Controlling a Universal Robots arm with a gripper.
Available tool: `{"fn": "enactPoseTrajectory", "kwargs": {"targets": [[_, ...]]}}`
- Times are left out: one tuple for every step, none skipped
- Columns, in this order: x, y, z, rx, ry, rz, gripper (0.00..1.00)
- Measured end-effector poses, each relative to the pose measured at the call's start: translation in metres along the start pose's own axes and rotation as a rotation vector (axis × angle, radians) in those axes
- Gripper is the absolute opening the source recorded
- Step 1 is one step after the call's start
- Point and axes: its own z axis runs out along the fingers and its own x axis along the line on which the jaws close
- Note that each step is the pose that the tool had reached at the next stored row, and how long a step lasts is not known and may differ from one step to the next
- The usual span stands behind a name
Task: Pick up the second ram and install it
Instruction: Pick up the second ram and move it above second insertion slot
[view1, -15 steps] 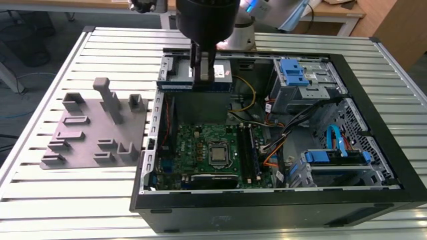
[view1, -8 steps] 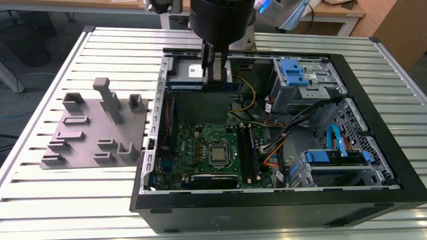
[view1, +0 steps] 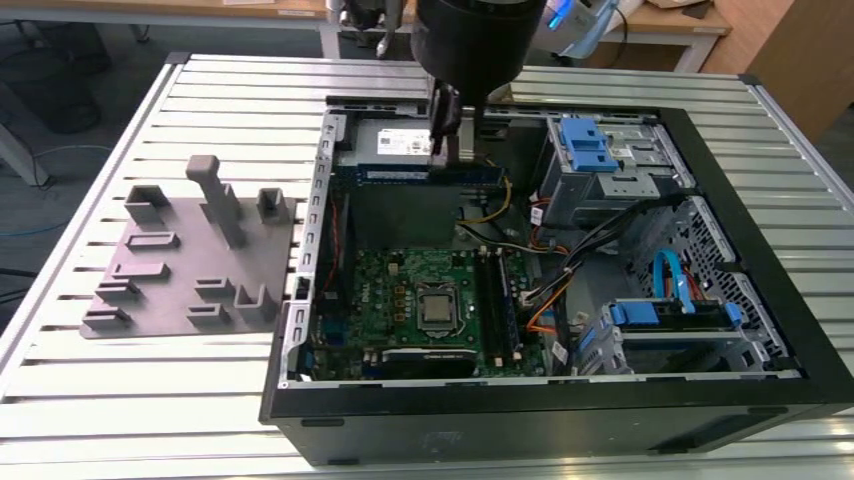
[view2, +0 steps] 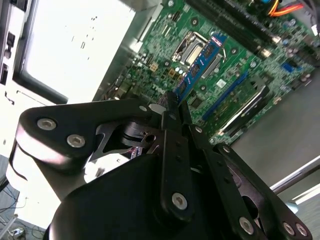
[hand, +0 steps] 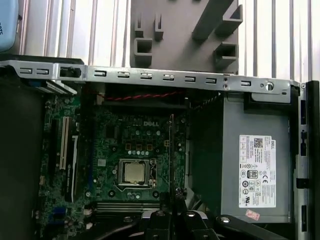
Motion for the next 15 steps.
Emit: {"fn": "enactPoseTrajectory", "kwargs": {"targets": [[0.0, -0.0022, -0.0001, -0.0001, 0.0, 0.0, 0.14], [0.0001, -0.0047, -0.0002, -0.0002, 0.0, 0.0, 0.14], [0.0002, -0.0069, -0.0003, -0.0003, 0.0, 0.0, 0.14], [0.0002, -0.0091, -0.0004, -0.0004, 0.0, 0.0, 0.14], [0.0003, -0.0111, -0.0005, -0.0005, 0.0, 0.0, 0.14], [0.0003, -0.0133, -0.0006, -0.0006, 0.0, 0.0, 0.14], [0.0004, -0.0156, -0.0007, -0.0007, 0.0, 0.0, 0.14], [0.0004, -0.018, -0.0008, -0.0009, 0.0, 0.0, 0.14], [0.0005, -0.0203, -0.0008, -0.001, 0.0, 0.0, 0.14], [0.0006, -0.0227, -0.0009, -0.0011, -0.0001, 0.0, 0.14], [0.0007, -0.0247, -0.0009, -0.0012, -0.0001, 0.0, 0.14], [0.0007, -0.0269, -0.001, -0.0014, 0.0, 0.0, 0.14], [0.0008, -0.029, -0.001, -0.0016, 0.0, 0.0, 0.14], [0.0008, -0.0311, -0.0009, -0.0017, -0.0002, 0.0, 0.14], [0.0009, -0.0332, -0.0008, -0.0018, -0.0002, 0.0, 0.14]]}}
